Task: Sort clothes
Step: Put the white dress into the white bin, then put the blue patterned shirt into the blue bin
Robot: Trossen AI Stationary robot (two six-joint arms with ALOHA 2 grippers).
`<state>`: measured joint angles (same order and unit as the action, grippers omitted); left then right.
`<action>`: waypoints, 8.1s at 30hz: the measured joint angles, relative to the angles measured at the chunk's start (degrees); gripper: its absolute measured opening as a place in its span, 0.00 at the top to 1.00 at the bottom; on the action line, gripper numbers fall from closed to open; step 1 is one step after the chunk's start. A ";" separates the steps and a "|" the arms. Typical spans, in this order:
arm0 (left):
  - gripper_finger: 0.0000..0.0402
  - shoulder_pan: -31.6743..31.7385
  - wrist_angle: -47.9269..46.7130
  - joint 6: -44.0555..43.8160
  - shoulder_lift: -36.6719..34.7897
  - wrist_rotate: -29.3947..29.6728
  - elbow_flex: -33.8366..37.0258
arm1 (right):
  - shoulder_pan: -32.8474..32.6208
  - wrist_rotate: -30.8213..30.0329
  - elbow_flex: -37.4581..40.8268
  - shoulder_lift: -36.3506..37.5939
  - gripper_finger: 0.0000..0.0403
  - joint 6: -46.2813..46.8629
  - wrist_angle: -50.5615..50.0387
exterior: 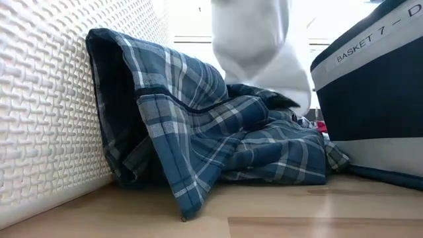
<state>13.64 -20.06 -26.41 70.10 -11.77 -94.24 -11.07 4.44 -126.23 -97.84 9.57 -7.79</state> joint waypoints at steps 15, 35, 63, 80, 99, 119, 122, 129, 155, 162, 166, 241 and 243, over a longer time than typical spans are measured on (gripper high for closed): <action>0.38 -0.32 4.75 3.20 -12.16 1.12 -0.02 | 6.61 21.37 -6.12 -22.85 1.00 29.74 59.35; 0.38 -0.32 -2.78 5.57 -12.08 5.61 -0.02 | 6.62 24.60 -8.79 -31.28 1.00 28.70 23.29; 0.38 -0.65 -4.10 1.08 -5.35 7.41 -0.02 | 7.23 19.24 -8.14 -18.69 0.40 -5.85 -56.76; 0.38 -19.99 10.76 -2.07 -4.94 21.38 28.67 | 3.88 -1.22 46.71 6.45 0.40 3.50 -27.45; 0.38 -22.88 13.80 -1.24 -18.97 35.83 29.79 | 4.15 2.74 46.22 -6.68 0.94 0.91 -13.05; 0.38 -22.83 20.95 9.16 -26.22 41.01 29.75 | 2.69 20.14 -1.88 -18.14 1.00 -1.90 2.57; 0.38 -22.83 20.95 9.64 -25.99 41.11 29.75 | 2.45 26.89 -8.79 -26.35 1.00 3.59 7.42; 0.38 -22.83 20.86 9.60 -26.08 41.13 29.79 | 2.08 33.11 -3.77 -32.36 1.00 17.30 18.65; 0.38 -22.85 19.61 6.92 -24.72 42.73 29.79 | 4.47 15.16 -3.94 -18.08 0.43 -11.04 -41.65; 0.38 -22.85 17.25 4.82 -24.71 42.71 29.79 | -0.34 6.65 11.23 -10.14 0.88 -12.41 -63.19; 0.38 -22.85 16.97 4.03 -24.74 42.70 29.79 | -2.84 5.03 26.54 -4.03 0.96 -5.16 -48.30; 0.38 -22.77 7.55 9.09 -23.16 43.84 29.77 | 4.81 -5.69 53.13 -17.18 0.90 16.84 -32.28; 0.38 -22.77 7.82 9.09 -23.16 43.84 29.77 | 4.88 -4.60 52.86 -16.99 0.95 17.56 -32.85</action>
<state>-9.13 -12.25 -17.32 46.94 32.08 -64.47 -6.19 -0.16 -73.37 -114.83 27.12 -40.64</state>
